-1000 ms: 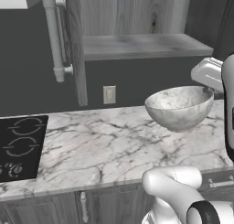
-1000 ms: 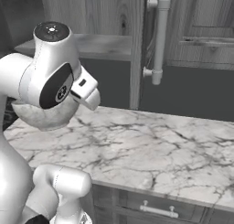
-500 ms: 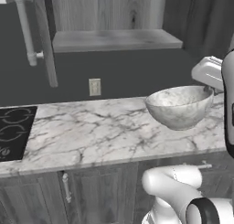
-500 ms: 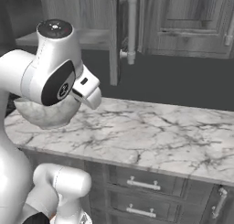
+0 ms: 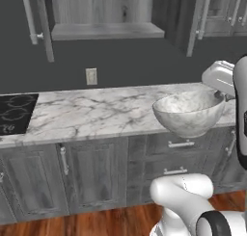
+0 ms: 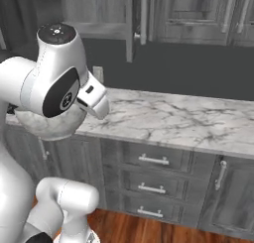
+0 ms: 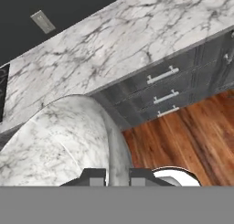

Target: Pick up the bowls from the cabinet and place each bowl in front of a stool on the dining counter.

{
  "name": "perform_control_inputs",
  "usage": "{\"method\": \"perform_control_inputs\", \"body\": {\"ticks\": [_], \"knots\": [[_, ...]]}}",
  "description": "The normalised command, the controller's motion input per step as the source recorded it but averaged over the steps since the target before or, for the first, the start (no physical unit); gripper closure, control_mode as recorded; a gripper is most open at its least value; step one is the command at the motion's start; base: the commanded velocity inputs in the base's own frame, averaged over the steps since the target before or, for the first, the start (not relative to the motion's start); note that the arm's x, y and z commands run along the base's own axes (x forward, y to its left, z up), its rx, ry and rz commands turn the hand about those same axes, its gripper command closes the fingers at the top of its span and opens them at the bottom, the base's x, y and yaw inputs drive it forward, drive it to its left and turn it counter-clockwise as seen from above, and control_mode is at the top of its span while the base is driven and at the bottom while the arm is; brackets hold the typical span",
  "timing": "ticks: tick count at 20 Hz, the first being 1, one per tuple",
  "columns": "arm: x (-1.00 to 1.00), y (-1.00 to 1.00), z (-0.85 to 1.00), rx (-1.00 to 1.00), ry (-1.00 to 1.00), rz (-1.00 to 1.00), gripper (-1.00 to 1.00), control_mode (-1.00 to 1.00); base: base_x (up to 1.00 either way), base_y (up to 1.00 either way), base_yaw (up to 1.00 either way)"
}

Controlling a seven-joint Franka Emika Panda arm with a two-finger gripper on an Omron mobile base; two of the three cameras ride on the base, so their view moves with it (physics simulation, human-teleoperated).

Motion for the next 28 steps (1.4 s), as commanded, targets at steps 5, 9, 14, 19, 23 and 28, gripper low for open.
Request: {"method": "perform_control_inputs", "body": {"ticks": [5, 9, 14, 19, 23, 28], "knots": [[0.0, 0.0, 0.0, 0.0, 0.0, 0.0, 1.0, 1.0, -0.9, -0.73, 0.0], [0.0, 0.0, 0.0, 0.0, 0.0, 0.0, 1.0, 1.0, -0.87, -0.72, 0.0], [0.0, 0.0, 0.0, 0.0, 0.0, 0.0, 1.0, 1.0, -0.99, -0.36, 0.0], [0.0, 0.0, 0.0, 0.0, 0.0, 0.0, 1.0, 1.0, -1.0, -0.05, 0.0], [0.0, 0.0, 0.0, 0.0, 0.0, 0.0, 1.0, 1.0, -1.0, 0.0, 0.0], [0.0, 0.0, 0.0, 0.0, 0.0, 0.0, 1.0, 1.0, -1.0, 0.0, 0.0]]}}
